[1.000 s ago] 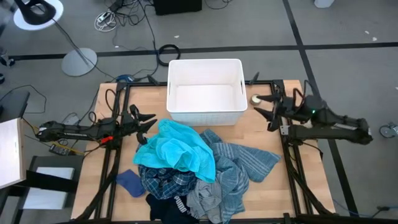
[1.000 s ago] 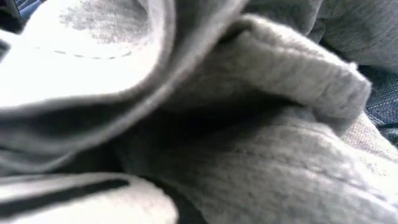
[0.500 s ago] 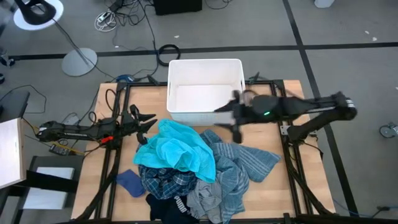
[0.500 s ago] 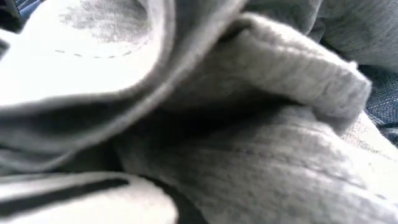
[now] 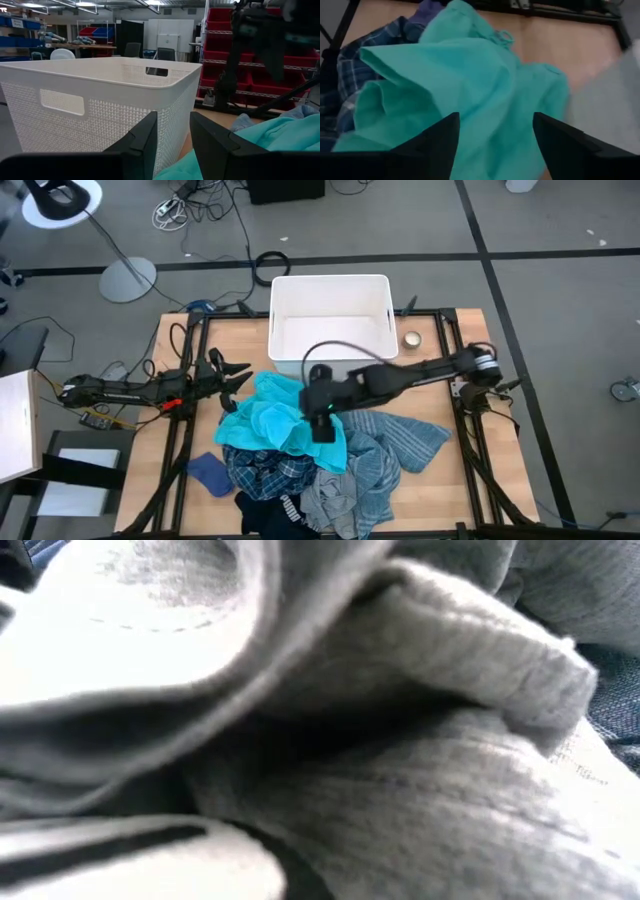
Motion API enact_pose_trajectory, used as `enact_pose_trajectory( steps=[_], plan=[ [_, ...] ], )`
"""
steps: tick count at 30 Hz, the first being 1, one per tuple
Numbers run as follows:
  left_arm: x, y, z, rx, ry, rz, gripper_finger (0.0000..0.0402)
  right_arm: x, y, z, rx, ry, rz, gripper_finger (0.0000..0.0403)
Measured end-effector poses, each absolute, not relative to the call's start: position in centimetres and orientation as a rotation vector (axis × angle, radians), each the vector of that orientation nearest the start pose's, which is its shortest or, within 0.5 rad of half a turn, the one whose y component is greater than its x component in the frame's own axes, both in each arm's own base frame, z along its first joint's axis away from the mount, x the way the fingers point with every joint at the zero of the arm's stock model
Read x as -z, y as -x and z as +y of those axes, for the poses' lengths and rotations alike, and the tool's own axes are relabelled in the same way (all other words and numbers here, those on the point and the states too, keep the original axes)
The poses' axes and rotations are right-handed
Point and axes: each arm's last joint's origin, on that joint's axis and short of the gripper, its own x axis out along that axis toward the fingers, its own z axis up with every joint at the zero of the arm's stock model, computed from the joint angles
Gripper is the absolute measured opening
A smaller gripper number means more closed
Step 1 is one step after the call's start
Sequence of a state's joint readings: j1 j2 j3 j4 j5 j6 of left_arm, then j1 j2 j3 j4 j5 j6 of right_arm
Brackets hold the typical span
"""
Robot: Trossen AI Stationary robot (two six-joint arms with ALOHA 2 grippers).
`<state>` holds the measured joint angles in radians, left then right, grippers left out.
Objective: Sort clothes
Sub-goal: Put the blue shorts into the laundry bin
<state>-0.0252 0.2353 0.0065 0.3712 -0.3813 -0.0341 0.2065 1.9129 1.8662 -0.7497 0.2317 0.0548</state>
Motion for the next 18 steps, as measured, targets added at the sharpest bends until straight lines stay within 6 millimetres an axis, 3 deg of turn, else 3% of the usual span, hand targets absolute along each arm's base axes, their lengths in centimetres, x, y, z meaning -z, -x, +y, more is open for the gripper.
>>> enact_pose_trajectory(
  steps=[5, 12, 15, 18],
  plan=[
    [-18.1, -10.9, 0.8, -0.353, 0.063, -0.146, 0.0121, -30.7, -43.8, 9.0, 0.055, 0.096, 0.822, 0.0307],
    [-18.1, -10.9, 0.8, -0.353, 0.063, -0.146, 0.0121, -24.6, -46.6, 7.8, 0.149, 0.057, 0.943, 0.0363],
    [-18.1, -10.9, 0.8, -0.353, 0.062, -0.146, 0.0121, -22.9, -47.6, 7.3, 0.179, 0.021, 0.946, 0.0349],
    [-18.1, -10.9, 0.8, -0.353, 0.063, -0.146, 0.0121, -22.3, -48.1, 7.0, 0.171, -0.030, 0.932, 0.0286]
  ],
)
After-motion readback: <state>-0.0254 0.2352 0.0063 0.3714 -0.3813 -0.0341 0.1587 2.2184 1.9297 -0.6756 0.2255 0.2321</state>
